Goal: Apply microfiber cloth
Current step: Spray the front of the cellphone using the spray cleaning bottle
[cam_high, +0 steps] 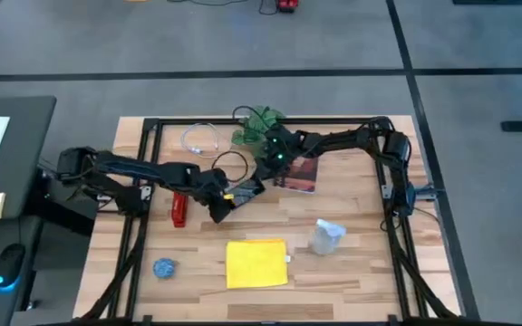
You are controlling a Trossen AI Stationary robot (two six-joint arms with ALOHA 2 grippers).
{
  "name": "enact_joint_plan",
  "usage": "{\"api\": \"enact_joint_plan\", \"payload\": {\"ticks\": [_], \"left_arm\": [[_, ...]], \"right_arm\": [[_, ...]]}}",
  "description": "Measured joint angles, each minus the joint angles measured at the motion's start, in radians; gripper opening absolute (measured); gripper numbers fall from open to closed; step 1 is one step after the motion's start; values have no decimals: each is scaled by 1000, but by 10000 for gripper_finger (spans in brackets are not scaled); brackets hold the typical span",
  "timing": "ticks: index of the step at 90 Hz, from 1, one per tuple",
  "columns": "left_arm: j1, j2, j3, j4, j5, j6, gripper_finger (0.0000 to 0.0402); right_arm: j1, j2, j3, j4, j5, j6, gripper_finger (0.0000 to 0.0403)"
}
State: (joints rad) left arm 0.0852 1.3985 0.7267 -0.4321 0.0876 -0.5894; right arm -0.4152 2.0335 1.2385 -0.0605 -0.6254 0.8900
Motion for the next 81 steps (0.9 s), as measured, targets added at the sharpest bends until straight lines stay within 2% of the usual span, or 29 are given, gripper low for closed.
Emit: {"api": "enact_joint_plan", "payload": {"ticks": [18, 32, 47, 68, 75, 81], "left_arm": [[29, 107, -78, 158, 38, 8, 4], [29, 195, -71, 234, 62, 20, 4], [30, 236, -68, 310, 72, 45, 1], [33, 253, -69, 341, 67, 62, 1], [33, 253, -70, 351, 61, 62, 1], [30, 254, -70, 349, 58, 62, 1]], "right_arm": [[15, 50, 4, -12, 24, -19, 290], [58, 69, 16, -2, 46, -3, 290], [82, 92, 27, 4, 49, 11, 290], [100, 103, 31, 115, -64, 34, 289], [102, 96, 33, 109, -66, 37, 277], [100, 96, 39, 103, -62, 37, 245]]}}
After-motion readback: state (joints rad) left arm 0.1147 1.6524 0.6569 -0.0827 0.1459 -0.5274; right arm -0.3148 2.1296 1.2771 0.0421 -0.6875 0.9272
